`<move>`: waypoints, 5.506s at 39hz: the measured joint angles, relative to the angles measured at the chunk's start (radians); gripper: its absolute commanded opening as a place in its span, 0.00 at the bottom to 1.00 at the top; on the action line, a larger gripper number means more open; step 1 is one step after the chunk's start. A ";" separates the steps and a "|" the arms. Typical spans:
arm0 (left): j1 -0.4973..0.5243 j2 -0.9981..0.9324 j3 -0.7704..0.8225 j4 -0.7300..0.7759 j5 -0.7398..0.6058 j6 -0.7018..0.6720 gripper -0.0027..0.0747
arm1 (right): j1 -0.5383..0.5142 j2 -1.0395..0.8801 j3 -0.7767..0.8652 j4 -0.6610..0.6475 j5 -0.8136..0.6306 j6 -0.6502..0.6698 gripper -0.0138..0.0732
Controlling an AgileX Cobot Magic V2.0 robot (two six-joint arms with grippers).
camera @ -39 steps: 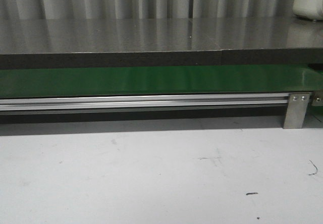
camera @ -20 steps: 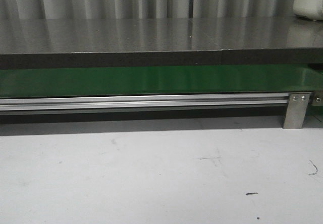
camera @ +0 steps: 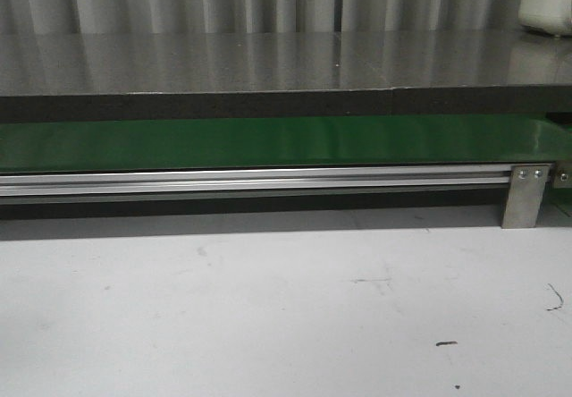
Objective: Move button from left to right
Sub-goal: 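Close the left gripper on the yellow-capped button and lift it, then lower the button onto the green conveyor belt and open the left gripper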
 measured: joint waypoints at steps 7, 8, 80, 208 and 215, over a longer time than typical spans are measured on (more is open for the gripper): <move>0.121 0.200 -0.183 0.002 0.147 -0.004 0.84 | 0.000 0.000 0.000 0.000 0.000 0.000 0.90; 0.140 0.223 -0.203 0.002 0.162 -0.004 0.84 | 0.000 0.000 0.000 0.000 0.000 0.000 0.90; 0.554 1.233 -0.842 -0.152 0.452 0.481 0.25 | 0.000 0.000 0.000 0.000 0.000 0.000 0.90; -0.047 0.119 -0.278 -0.159 0.243 0.254 0.01 | 0.000 0.000 -0.001 0.000 0.000 0.000 0.90; -0.047 -0.122 0.007 -0.169 0.069 0.254 0.01 | 0.000 0.000 -0.001 0.000 0.000 0.000 0.90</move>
